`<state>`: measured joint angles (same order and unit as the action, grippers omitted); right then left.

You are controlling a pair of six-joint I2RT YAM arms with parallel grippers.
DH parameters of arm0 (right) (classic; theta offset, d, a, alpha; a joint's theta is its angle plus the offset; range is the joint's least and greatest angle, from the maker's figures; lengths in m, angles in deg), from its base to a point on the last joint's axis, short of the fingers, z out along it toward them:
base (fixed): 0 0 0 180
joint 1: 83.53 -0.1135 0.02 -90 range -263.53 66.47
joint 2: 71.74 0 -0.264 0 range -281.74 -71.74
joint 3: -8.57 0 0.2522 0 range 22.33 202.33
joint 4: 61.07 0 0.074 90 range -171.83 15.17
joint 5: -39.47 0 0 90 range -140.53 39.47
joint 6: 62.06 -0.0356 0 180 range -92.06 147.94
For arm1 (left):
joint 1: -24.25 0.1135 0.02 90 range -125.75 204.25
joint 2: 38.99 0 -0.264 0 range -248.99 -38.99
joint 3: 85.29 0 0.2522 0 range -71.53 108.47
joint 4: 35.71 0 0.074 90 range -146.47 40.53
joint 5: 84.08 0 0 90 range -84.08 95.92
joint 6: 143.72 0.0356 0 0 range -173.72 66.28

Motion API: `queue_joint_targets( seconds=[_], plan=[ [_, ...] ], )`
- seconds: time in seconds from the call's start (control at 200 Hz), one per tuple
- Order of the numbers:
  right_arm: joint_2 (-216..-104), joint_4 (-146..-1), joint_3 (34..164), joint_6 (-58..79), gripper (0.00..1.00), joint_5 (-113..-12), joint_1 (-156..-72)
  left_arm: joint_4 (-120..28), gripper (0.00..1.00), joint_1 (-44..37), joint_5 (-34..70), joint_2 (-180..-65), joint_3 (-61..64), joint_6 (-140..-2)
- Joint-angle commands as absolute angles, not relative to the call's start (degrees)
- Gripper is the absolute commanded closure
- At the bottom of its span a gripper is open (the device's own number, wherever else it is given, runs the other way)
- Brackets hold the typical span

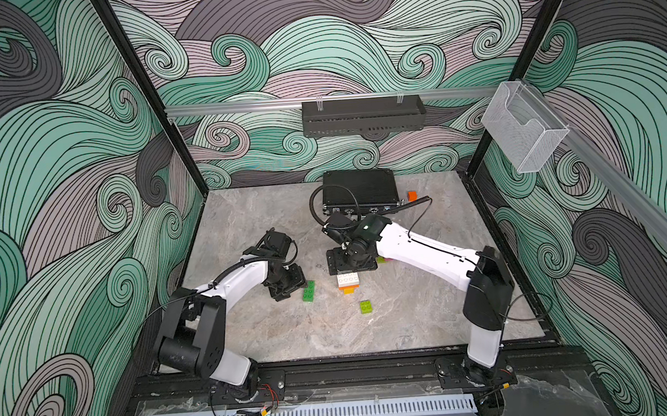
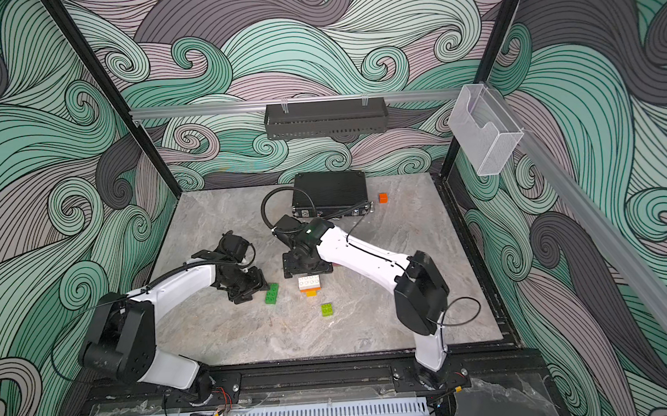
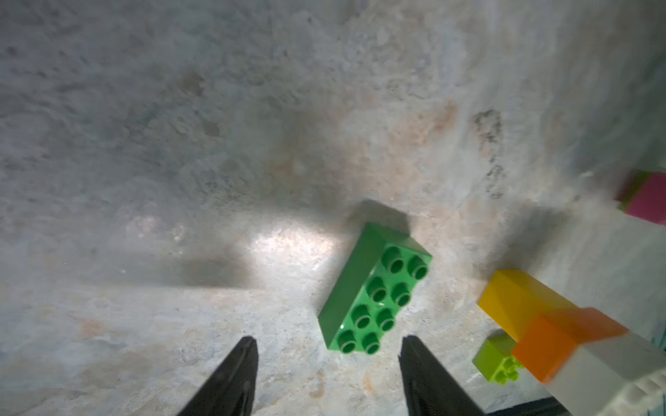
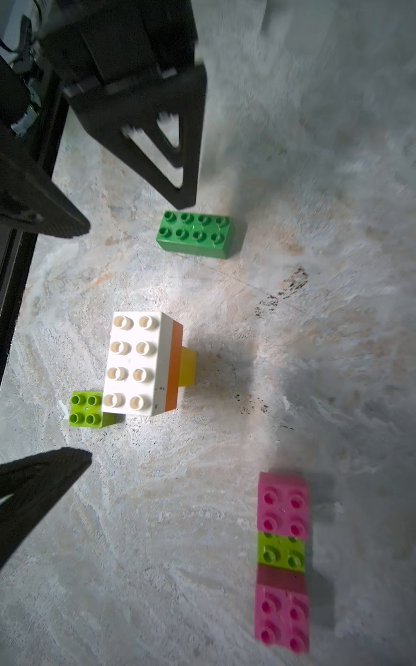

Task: Assemble a carrot with lego
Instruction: Pick up the lego brick from the center of the board.

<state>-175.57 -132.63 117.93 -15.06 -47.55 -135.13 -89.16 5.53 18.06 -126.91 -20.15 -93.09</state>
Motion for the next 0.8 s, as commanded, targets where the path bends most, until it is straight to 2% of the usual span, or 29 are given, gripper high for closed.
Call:
queue_joint_targets(
  seconds=[0.0,0.47,0.715,0.795],
  plan=[
    [-171.32,-133.57,116.11,-15.06,0.09,-45.09,-134.25,-93.53,0.48,5.18,11.8,-129.2,-16.13,-93.93],
    [-163.96,-133.46,110.89,-13.74,0.07,-44.8,-130.58,-96.14,0.51,-2.36,8.22,-140.57,-8.0,-91.99],
    [-161.98,-132.48,108.23,-13.02,0.07,-45.94,-128.83,-95.11,0.51,-6.65,10.52,-138.64,-5.89,-87.15],
    [-161.5,-132.39,107.86,-12.72,0.07,-46.13,-128.54,-98.57,0.49,-6.77,5.56,-136.2,-6.21,-88.67]
  ],
)
